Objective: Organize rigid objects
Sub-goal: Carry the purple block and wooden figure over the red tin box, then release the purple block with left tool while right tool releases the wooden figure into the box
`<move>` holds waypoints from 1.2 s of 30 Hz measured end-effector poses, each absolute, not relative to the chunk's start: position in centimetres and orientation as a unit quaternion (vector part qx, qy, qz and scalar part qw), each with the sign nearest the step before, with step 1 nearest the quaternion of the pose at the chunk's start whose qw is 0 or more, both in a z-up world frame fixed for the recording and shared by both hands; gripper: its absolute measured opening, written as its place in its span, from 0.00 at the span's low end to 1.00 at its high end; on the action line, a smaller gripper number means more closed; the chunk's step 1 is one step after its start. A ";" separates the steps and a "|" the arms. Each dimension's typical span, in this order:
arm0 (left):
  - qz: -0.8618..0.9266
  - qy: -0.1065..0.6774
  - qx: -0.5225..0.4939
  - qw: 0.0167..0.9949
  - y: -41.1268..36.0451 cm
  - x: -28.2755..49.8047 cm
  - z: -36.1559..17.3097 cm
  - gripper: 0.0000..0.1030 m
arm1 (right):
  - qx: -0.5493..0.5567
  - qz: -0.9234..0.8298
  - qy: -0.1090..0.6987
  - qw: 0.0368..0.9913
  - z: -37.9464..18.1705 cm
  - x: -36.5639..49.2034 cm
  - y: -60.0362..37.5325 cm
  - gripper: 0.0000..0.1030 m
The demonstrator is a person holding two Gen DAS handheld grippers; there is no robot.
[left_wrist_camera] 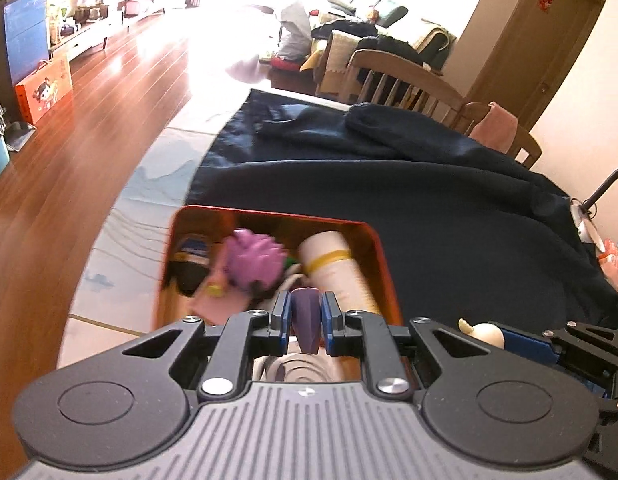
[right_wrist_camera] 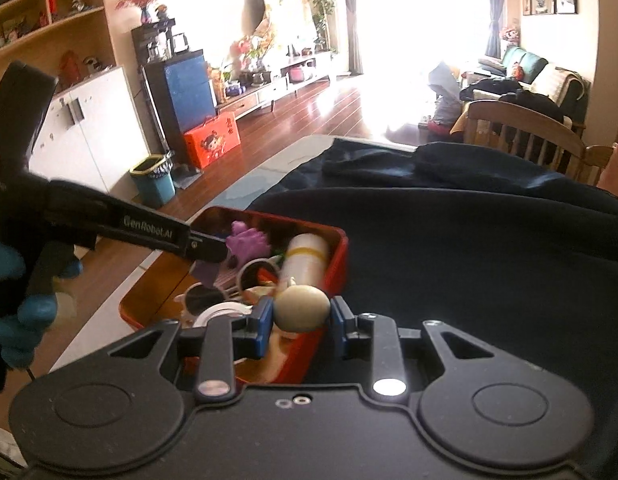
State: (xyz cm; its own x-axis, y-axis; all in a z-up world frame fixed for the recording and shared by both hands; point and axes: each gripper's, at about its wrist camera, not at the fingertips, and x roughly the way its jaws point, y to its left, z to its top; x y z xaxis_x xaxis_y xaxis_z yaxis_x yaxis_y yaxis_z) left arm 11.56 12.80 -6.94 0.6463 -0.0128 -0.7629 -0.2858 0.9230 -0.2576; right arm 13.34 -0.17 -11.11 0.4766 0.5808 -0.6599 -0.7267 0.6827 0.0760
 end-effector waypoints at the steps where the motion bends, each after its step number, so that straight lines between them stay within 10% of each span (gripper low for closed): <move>1: 0.076 0.417 -0.178 0.888 13.4 11.5 -7.2 0.15 | -0.114 0.383 0.342 0.851 -11.4 13.3 0.4 0.29; 36: 0.068 0.475 -0.074 0.874 16.2 14.3 -12.9 0.15 | -0.192 0.341 0.372 0.842 -16.4 12.8 6.3 0.32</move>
